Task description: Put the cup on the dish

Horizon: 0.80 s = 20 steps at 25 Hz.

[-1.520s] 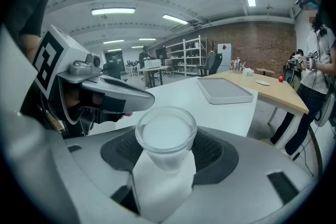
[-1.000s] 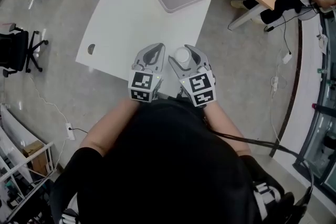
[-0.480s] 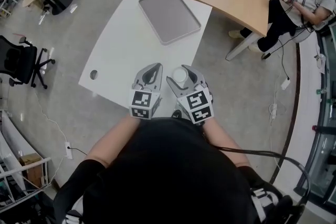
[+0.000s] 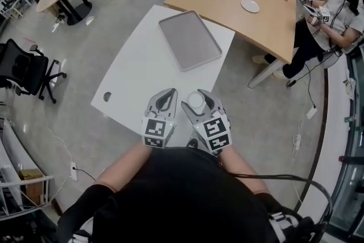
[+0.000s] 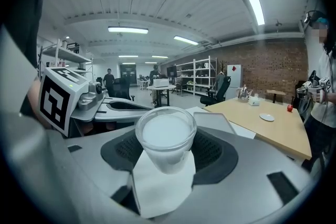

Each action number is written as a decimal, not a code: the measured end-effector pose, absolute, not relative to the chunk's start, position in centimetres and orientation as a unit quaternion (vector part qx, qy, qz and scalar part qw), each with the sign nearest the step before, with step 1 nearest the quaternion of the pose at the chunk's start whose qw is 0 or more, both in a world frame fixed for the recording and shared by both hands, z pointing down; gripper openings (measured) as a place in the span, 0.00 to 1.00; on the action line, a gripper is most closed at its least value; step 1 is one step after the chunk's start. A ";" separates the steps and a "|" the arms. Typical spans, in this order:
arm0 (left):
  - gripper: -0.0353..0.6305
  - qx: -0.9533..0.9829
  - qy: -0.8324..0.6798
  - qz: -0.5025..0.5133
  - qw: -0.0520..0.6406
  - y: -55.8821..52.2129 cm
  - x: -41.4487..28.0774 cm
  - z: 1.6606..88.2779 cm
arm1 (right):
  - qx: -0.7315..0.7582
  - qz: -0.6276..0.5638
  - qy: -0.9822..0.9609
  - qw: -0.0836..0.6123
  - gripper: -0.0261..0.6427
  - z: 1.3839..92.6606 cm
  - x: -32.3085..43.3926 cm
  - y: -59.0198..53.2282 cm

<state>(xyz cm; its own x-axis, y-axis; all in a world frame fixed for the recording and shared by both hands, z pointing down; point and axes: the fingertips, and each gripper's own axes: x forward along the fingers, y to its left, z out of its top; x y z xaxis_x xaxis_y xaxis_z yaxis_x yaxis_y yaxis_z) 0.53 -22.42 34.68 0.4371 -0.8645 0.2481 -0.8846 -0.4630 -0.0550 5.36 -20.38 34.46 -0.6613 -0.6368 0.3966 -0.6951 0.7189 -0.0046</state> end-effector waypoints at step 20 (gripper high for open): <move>0.06 0.869 -0.486 0.075 0.055 -27.0 -2.0 30.3 | 0.410 0.061 -0.892 0.182 0.39 29.8 4.2 -23.8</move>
<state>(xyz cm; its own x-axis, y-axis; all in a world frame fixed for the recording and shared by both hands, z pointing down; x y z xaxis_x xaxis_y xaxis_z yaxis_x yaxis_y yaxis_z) -2.04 -26.98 30.27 0.5159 -0.8366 0.1845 -0.8531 -0.5212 0.0220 4.19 -23.84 29.77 -0.5977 -0.7092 0.3739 -0.7536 0.6561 0.0397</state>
